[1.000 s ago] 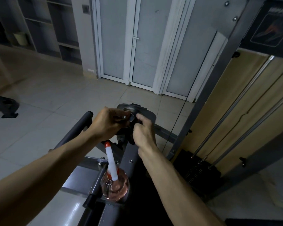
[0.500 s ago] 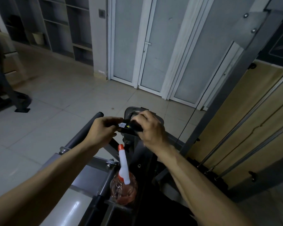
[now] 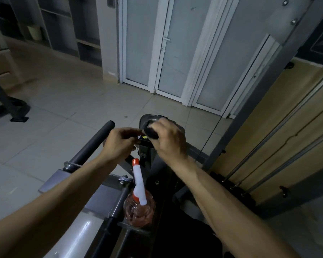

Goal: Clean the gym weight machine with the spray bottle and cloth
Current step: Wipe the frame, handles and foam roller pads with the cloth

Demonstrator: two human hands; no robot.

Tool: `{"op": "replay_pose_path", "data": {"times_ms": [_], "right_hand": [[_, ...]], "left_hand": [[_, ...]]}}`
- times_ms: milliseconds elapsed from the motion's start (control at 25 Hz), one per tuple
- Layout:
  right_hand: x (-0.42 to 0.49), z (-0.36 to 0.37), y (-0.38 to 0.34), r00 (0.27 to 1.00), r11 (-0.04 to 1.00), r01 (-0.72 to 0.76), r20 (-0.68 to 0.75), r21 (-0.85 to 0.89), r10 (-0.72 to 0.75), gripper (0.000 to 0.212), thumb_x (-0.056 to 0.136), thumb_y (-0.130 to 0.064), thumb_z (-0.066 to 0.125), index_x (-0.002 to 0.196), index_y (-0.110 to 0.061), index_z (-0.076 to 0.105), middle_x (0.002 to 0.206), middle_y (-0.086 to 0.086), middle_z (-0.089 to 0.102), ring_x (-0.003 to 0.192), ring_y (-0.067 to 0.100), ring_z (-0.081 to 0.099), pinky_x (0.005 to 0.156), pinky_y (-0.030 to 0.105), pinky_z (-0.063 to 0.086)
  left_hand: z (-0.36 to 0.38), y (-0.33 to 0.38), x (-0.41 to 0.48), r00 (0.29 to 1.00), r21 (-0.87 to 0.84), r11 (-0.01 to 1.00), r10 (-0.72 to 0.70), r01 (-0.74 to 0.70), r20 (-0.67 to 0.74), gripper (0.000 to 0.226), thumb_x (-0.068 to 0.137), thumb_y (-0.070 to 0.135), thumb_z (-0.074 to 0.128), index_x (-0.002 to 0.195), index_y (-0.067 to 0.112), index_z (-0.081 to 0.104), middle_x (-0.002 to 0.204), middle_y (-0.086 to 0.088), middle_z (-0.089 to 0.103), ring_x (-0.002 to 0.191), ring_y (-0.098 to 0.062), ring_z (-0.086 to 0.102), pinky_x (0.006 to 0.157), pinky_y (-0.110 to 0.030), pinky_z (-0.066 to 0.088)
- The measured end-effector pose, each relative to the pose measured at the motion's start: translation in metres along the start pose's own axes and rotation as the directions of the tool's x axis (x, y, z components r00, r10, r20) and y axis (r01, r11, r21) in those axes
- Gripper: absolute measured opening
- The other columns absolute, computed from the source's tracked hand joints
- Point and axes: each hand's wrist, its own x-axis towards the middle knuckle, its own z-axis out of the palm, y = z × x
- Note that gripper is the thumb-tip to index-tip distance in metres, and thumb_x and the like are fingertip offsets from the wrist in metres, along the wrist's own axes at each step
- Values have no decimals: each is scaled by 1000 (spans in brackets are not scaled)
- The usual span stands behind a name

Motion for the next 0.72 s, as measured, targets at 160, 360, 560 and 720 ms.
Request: {"op": "replay_pose_path", "data": {"times_ms": [160,360,560,720], "right_hand": [[23,-8,5,849,656,-517,231,549,476,46,101,-50,58,74,-14,64,66,-1,58,60,18,58,64,36,50],[-61,25,26,732,637,-629,64,446,679,27,106,-46,49,93,-29,66,84,-10,67,80,0,65,67,25,52],[-55,35,26,203,103,-817,116,568,972,34,104,-37,55,133,-19,62,125,4,67,114,28,66,97,45,56],[4,3,-30,45,-591,-408,662,695,748,32,107,-20,41,129,-7,59,119,18,68,112,36,67,90,50,58]], "left_hand": [[6,-5,-2,999,-9,1000,-13,13,32,28,98,3,61,120,15,73,111,2,76,99,-11,73,89,-42,61],[3,-14,-7,998,0,999,-47,47,47,27,96,1,63,119,12,73,118,-1,73,107,-17,70,98,-48,57],[5,-23,-12,992,31,998,-61,58,110,26,95,2,65,120,7,71,124,-6,71,113,-24,68,103,-51,53],[2,-15,-21,987,-52,990,-124,130,100,25,95,-2,63,115,8,72,119,-8,72,101,-21,71,77,-28,59]]}}
